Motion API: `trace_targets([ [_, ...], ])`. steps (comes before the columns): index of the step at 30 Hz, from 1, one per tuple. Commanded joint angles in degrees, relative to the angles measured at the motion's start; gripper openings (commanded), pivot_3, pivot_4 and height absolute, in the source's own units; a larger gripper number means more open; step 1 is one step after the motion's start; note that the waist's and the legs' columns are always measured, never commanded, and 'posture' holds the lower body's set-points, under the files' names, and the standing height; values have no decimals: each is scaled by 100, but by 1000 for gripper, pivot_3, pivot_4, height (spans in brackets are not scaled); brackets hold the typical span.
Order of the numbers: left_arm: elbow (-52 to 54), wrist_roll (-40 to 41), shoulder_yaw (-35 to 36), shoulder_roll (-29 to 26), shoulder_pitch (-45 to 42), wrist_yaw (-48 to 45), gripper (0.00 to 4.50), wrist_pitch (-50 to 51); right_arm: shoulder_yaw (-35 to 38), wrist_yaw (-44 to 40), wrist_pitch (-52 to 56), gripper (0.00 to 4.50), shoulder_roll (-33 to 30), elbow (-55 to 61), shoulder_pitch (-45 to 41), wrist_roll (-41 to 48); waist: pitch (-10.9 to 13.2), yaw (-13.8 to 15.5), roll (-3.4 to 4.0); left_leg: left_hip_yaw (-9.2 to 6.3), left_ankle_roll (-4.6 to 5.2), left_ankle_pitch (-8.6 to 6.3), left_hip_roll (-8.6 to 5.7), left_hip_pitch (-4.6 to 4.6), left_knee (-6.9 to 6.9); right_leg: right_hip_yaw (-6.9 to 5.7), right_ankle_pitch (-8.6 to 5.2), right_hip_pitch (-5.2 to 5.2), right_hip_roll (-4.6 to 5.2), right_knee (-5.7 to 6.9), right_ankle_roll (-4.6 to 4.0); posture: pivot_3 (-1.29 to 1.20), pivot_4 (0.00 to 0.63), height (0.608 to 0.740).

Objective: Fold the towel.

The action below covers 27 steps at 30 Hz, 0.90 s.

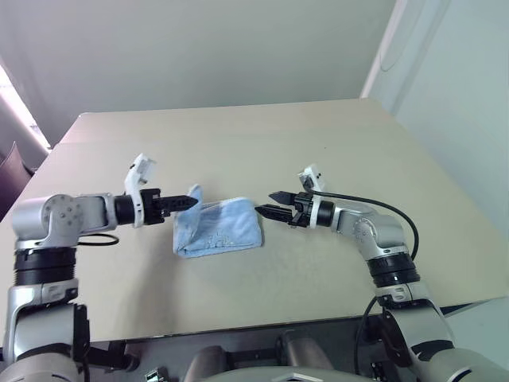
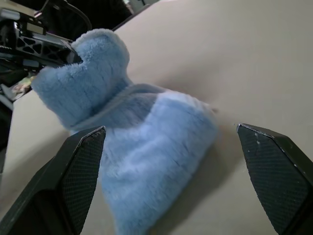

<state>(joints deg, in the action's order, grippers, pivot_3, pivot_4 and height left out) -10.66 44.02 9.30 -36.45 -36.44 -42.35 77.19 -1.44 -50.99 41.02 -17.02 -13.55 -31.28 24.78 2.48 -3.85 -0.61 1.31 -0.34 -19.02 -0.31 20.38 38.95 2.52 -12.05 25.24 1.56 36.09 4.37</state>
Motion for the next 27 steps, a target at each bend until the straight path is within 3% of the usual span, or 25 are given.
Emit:
trace_targets([
  [1,-337,-290,-438,281,-559,20,7,-186,200,170,41,4500,-15,361,-11,173,0,0,0,0,0,0,0,0,4,0,0,-3,-2,0,0,0,0,740],
  [7,-755,-1019,-1438,818,-900,-70,7,-865,289,415,141,4500,-129,628,189,229,0,-10,0,8,1,0,-6,-2,7,4,-1,-7,-2,-6,4,0,0,740],
  [16,-854,-1349,-1733,1186,-801,-501,7,-1472,259,617,84,4500,-246,629,282,173,2,-8,-2,9,2,1,-5,-2,9,7,-1,-7,-10,-5,4,0,0,740],
  [19,-690,-1365,-1709,1166,-661,-554,713,-1466,208,612,55,4500,-254,522,226,126,2,-8,-2,9,2,1,-5,-2,10,8,-1,-8,-10,-6,4,0,0,740],
  [25,123,-1272,-1761,898,-254,-908,2843,-1439,120,546,-48,4500,-227,243,56,26,2,-9,-2,10,3,1,-4,-4,10,10,-2,-9,-11,-4,4,0,0,740],
  [27,511,-1302,-1745,783,-8,-1103,2843,-1824,100,522,-98,4500,-208,139,1,2,2,-9,-2,10,3,1,-3,-4,12,10,-2,-9,-11,-4,4,0,0,740],
])
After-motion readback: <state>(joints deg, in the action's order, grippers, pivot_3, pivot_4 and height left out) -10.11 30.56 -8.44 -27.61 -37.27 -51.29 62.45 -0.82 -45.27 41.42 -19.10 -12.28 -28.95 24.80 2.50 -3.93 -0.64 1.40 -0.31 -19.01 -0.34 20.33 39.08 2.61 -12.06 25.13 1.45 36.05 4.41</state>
